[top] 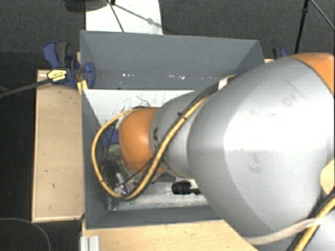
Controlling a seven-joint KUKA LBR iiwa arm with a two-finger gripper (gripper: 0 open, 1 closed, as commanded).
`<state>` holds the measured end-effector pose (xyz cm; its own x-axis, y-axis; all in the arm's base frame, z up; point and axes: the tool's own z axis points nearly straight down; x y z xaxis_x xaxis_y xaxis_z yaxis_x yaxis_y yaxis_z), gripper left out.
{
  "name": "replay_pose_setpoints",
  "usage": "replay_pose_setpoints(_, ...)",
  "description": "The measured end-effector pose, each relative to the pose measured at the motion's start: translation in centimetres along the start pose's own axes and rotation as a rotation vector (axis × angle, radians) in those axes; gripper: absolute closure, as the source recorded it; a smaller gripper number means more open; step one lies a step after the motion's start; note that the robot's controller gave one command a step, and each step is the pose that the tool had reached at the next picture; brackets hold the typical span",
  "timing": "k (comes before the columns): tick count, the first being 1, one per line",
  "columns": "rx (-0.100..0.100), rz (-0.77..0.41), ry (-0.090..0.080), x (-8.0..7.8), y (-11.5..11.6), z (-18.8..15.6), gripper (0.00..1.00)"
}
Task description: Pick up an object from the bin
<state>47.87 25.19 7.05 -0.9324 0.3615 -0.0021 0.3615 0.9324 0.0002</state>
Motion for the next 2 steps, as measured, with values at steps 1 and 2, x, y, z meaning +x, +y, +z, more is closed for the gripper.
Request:
replay_pose_setpoints(1,-0.001,0.004,0.000,-0.1,-0.1,-0.1,1.00)
replay_pose_setpoints(2,-0.006,-0.034,-0.004,-1.2,-0.1,-14.7,1.00)
